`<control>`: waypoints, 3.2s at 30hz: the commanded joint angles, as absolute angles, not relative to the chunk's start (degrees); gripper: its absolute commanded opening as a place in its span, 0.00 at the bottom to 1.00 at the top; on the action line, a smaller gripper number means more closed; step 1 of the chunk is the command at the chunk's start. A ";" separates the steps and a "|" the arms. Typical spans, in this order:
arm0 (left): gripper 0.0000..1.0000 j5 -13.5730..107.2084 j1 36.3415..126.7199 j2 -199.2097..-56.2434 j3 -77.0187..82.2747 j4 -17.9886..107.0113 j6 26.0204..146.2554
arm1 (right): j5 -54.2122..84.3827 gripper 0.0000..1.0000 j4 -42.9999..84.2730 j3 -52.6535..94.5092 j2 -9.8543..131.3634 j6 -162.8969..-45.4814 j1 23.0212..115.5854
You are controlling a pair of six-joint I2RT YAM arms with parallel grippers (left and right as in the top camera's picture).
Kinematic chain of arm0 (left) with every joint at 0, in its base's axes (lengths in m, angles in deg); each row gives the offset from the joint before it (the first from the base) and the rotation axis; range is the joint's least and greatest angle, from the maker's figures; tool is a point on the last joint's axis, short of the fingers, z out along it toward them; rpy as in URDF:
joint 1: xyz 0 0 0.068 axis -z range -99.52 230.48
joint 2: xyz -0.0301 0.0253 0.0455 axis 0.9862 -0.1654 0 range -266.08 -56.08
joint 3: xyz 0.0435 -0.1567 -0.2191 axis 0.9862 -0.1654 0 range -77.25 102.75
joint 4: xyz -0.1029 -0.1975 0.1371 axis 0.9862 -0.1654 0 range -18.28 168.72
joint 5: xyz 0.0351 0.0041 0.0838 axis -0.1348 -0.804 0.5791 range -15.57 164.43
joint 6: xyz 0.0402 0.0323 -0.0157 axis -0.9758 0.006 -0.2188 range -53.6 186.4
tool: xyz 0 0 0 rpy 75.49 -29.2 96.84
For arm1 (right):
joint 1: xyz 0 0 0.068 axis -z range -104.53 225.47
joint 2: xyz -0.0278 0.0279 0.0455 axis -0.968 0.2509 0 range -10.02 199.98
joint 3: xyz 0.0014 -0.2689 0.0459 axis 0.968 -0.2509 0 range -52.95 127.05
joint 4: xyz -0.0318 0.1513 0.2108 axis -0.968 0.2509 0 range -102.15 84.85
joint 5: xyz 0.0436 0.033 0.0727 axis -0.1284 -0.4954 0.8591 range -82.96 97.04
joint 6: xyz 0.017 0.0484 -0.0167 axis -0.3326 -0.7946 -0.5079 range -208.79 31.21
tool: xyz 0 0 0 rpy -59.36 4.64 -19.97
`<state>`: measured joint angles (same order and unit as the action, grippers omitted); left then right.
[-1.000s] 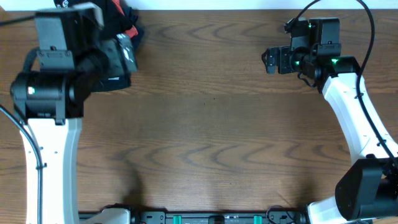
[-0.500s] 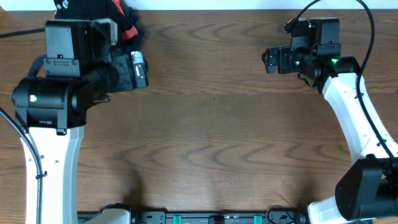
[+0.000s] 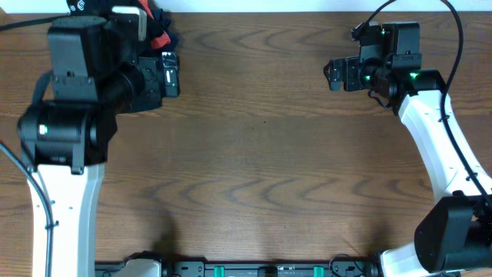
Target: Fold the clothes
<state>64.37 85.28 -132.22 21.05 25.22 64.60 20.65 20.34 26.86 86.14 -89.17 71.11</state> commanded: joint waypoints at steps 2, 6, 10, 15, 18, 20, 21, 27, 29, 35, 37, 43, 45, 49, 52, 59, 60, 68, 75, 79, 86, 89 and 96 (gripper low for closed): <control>0.98 64.74 84.67 -123.83 13.14 33.90 60.84 | 20.56 0.99 20.41 26.75 86.27 -88.52 71.76; 0.98 64.54 83.57 -114.58 1.54 43.04 60.86 | 20.56 0.99 20.41 26.75 86.27 -88.52 71.76; 0.98 64.33 81.67 -104.31 -11.69 49.51 60.90 | 20.54 0.99 20.41 26.75 86.27 -88.52 71.70; 0.98 62.95 79.42 -93.44 -27.86 59.95 61.08 | 20.56 0.99 20.41 26.75 86.27 -88.52 71.70; 0.98 61.40 78.15 -88.09 -39.03 70.14 61.06 | 20.56 0.99 20.41 26.75 86.27 -88.52 71.70; 0.98 60.19 77.48 -85.14 -45.70 76.59 61.08 | 20.56 0.99 20.39 26.75 86.27 -88.52 71.70; 0.98 59.39 77.06 -83.35 -49.30 79.84 61.08 | 20.54 0.99 20.41 26.75 86.27 -88.52 71.72; 0.98 57.92 75.97 -72.44 -65.33 90.27 61.08 | 20.56 0.99 20.39 26.75 86.27 -88.52 71.70; 0.98 57.92 75.77 -69.58 -67.88 90.23 61.08 | 20.54 0.99 20.39 26.75 86.27 -88.52 71.70; 0.98 58.62 75.60 -64.70 -71.49 90.09 61.01 | 20.54 0.99 20.41 26.75 86.27 -88.52 71.70; 0.98 58.69 75.60 -64.00 -71.82 89.70 60.99 | 20.56 0.99 20.41 26.75 86.27 -88.52 71.70; 0.98 58.80 75.03 -61.03 -73.61 89.18 61.04 | 20.56 0.99 20.41 26.75 86.27 -88.52 71.70; 0.98 58.80 74.79 -59.78 -74.18 89.09 61.04 | 20.54 0.99 20.41 26.75 86.27 -88.52 71.70; 0.98 58.80 74.66 -57.60 -75.53 89.09 61.04 | 20.56 0.99 20.41 26.75 86.27 -88.52 71.70; 0.98 58.80 74.66 -56.29 -76.32 89.11 61.04 | 20.56 0.99 20.41 26.75 86.27 -88.52 71.70; 0.98 58.80 74.66 -56.16 -76.78 90.90 61.04 | 20.56 0.99 20.41 26.75 86.27 -88.52 71.70; 0.98 58.80 74.66 -56.16 -76.78 90.90 61.04 | 20.56 0.99 20.41 26.75 86.27 -88.52 71.70; 0.98 58.80 74.66 -56.16 -77.02 89.20 61.17 | 20.56 0.99 20.41 26.75 86.27 -88.52 71.72; 0.98 59.78 74.66 -56.16 -77.02 84.78 65.32 | 20.56 0.99 20.41 26.75 86.27 -88.52 71.70; 0.98 63.39 74.66 -56.16 -77.02 82.05 70.59 | 20.54 0.99 20.41 26.75 86.27 -88.52 71.70; 0.98 66.25 74.66 -56.16 -77.02 77.42 70.59 | 20.54 0.99 20.41 26.75 86.27 -88.52 71.70; 0.98 68.02 74.66 -56.13 -77.02 75.23 70.43 | 20.56 0.99 20.41 26.75 86.27 -88.52 71.70; 0.98 68.11 74.66 -56.16 -77.02 75.03 65.97 | 20.54 0.99 20.41 26.75 86.27 -88.52 71.72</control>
<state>67.60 74.94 -56.70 -76.32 77.61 68.01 20.47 20.34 26.80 86.14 -89.17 71.11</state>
